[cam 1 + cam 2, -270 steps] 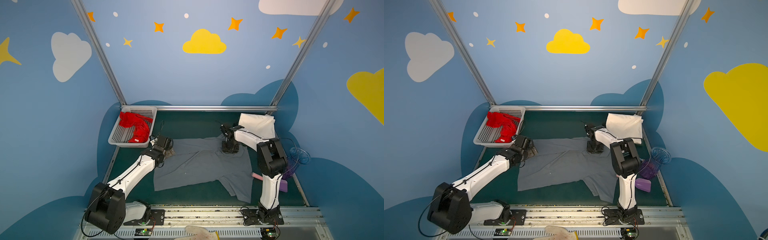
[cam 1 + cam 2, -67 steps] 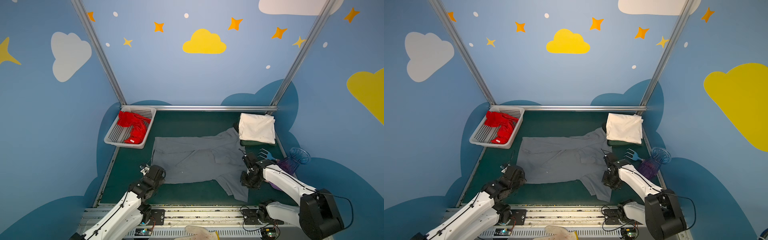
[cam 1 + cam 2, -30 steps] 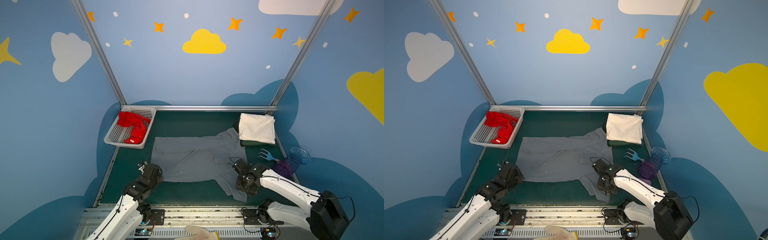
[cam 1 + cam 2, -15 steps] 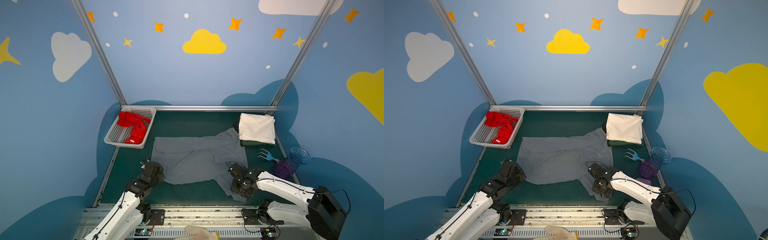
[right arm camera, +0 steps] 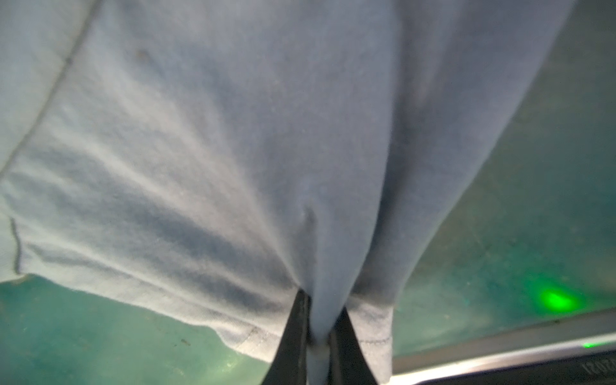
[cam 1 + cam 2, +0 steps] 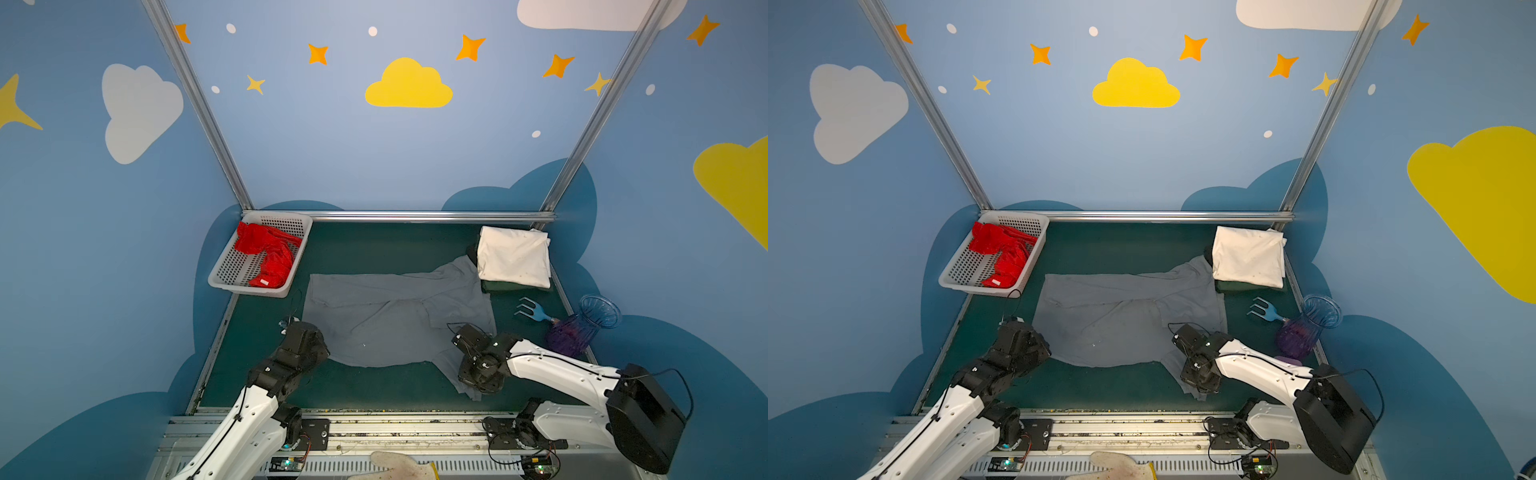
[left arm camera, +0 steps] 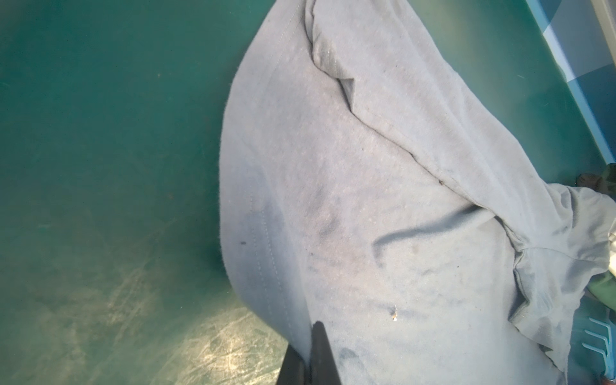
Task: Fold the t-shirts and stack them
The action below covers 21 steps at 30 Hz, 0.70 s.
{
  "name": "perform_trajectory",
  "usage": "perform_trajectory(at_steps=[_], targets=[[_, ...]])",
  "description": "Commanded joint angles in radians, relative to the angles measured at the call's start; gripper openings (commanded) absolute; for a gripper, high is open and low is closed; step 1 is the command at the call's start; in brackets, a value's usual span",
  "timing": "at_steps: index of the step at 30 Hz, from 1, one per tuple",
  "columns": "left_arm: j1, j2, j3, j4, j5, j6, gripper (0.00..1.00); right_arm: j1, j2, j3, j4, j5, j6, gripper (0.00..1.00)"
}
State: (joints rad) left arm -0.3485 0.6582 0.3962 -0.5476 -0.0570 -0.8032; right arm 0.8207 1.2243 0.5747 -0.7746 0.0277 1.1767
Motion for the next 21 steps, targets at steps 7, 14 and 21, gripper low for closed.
perform_trajectory(at_steps=[7,14,21], targets=[[0.024,0.015,0.021,-0.011,0.002,0.008,0.04,-0.018,0.057,0.171,-0.151,0.099,-0.079,0.0],[0.043,0.09,0.057,-0.003,-0.012,0.01,0.04,-0.147,0.176,0.339,-0.168,0.082,-0.244,0.0],[0.084,0.182,0.123,0.016,-0.009,0.021,0.04,-0.263,0.26,0.508,-0.175,0.093,-0.374,0.0]])
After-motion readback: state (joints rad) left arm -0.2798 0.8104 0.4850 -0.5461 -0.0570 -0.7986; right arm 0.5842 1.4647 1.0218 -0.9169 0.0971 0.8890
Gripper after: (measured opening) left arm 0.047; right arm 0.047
